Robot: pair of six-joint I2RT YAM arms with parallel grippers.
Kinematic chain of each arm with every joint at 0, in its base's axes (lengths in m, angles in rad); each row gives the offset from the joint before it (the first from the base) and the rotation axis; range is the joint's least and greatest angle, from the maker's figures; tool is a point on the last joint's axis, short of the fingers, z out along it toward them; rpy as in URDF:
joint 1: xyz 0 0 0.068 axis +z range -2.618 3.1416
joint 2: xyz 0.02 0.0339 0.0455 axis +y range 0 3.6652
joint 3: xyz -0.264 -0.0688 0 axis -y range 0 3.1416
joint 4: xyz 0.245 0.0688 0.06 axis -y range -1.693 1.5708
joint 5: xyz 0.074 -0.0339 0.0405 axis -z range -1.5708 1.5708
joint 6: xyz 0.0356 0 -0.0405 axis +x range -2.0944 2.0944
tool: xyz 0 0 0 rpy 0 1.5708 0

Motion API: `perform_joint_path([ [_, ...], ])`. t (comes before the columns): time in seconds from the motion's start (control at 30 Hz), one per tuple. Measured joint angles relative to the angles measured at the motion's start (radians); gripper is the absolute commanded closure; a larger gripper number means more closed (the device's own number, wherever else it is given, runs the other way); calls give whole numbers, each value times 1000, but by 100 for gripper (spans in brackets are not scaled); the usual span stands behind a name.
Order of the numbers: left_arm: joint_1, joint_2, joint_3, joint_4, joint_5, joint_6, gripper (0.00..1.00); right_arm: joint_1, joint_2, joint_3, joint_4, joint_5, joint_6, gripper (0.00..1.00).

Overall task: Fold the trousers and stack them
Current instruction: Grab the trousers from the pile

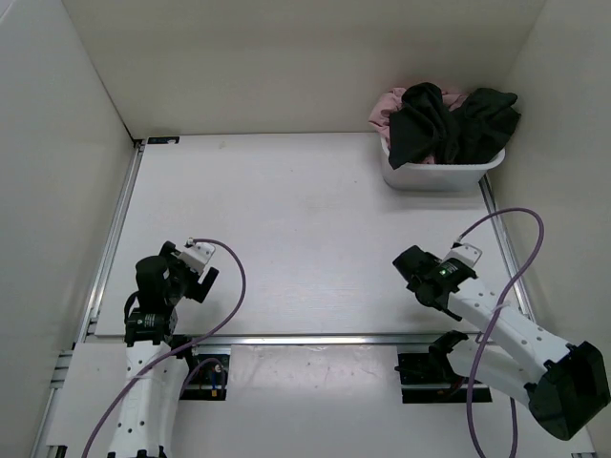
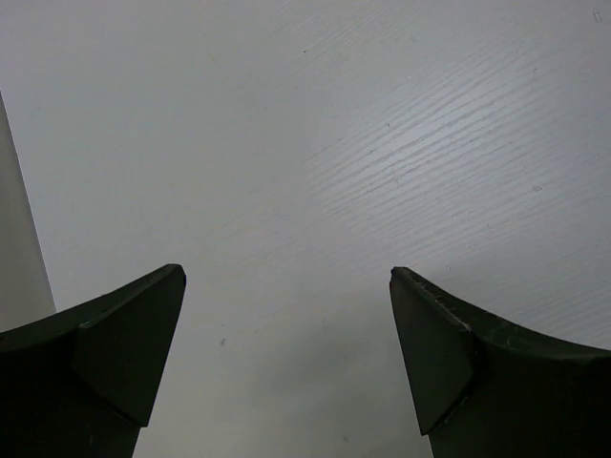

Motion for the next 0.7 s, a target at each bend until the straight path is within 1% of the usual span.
perform_joint_path([
  [0.07, 1, 0, 0, 0, 2, 0, 0, 0, 54, 13, -13, 1, 0, 1],
  [0.13, 6, 0, 0, 0, 3, 0, 0, 0, 143, 47, -40, 5, -3, 1],
  [0.3, 10, 8, 0, 0, 5, 19, 0, 0, 400, 213, -109, -9, -83, 1],
  [0.37, 13, 20, 6, 0, 6, 35, 0, 0, 489, 340, -169, 4, -119, 1],
  [0.43, 16, 46, 35, -11, 5, 45, 0, 0, 549, 503, -203, 46, -163, 1],
  [0.53, 19, 102, 120, -17, 10, 51, 0, -14, 596, 836, -208, 127, -290, 1],
  [0.57, 20, 125, 161, -17, 16, 51, 0, -26, 597, 925, -193, 148, -340, 1],
  [0.6, 20, 143, 196, -14, 23, 51, 0, -47, 589, 1007, -162, 159, -427, 1],
  [0.63, 20, 167, 237, -12, 38, 51, 0, -77, 571, 1058, -102, 160, -508, 1],
  [0.7, 20, 217, 314, -2, 70, 50, 0, -174, 527, 1098, 32, 139, -653, 1],
])
